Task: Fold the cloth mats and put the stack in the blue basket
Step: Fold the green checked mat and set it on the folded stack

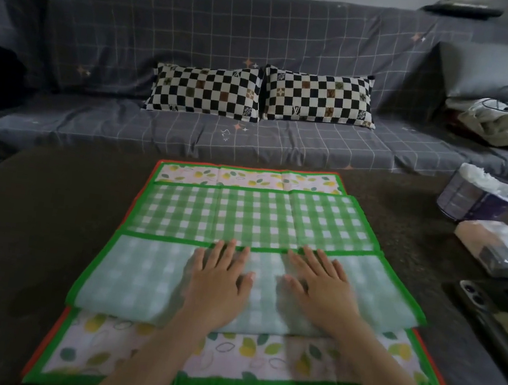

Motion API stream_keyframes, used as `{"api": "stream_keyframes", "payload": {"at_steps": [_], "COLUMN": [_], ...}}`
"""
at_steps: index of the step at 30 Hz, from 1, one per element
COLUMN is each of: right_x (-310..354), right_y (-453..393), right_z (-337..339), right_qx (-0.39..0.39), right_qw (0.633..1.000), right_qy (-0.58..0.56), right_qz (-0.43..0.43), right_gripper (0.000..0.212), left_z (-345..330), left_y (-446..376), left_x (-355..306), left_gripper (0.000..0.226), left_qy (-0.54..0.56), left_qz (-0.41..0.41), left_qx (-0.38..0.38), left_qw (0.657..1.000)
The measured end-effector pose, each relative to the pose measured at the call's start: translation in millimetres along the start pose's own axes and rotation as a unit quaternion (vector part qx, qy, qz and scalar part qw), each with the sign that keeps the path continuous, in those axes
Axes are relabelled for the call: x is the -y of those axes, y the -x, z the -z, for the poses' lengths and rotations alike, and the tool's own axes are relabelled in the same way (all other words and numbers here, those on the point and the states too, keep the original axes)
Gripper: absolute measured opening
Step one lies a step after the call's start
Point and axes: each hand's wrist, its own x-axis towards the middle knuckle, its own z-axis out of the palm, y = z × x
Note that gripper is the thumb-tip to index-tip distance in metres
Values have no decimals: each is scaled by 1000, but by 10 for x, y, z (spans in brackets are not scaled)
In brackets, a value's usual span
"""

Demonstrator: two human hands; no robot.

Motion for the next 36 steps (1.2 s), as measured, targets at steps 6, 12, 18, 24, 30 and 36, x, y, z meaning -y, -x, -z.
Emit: {"api": "stream_keyframes", "payload": {"at_steps": [6,12,18,24,30,36], "right_x": [-448,-313,392,396,411,438], "right_y": [71,44,-104,-98,-107,-105], "right_z": [135,174,57,-40,-51,-28], "right_qx": [-8,6,11,6,2,11], "right_qw": [995,993,999,1000,1000,1000], "right_qy": [23,6,-30,5,14,16], "right_qz": [-92,-117,-6,-15,-17,-23], "right_gripper": [61,59,52,53,54,54], "left_z": [6,46,82,143,220,217], "left_y": [0,36,36,144,280,270], "left_x": [-13,-26,-38,512,1061,1034], "left_gripper": [57,58,58,57,60,61], "left_qy": [-4,-2,0,7,5,13], "left_qz": [6,6,10,35,95,93], "left_qx": [0,7,12,8,16,17], "left_qw": [1000,1000,1000,999,995,995]}}
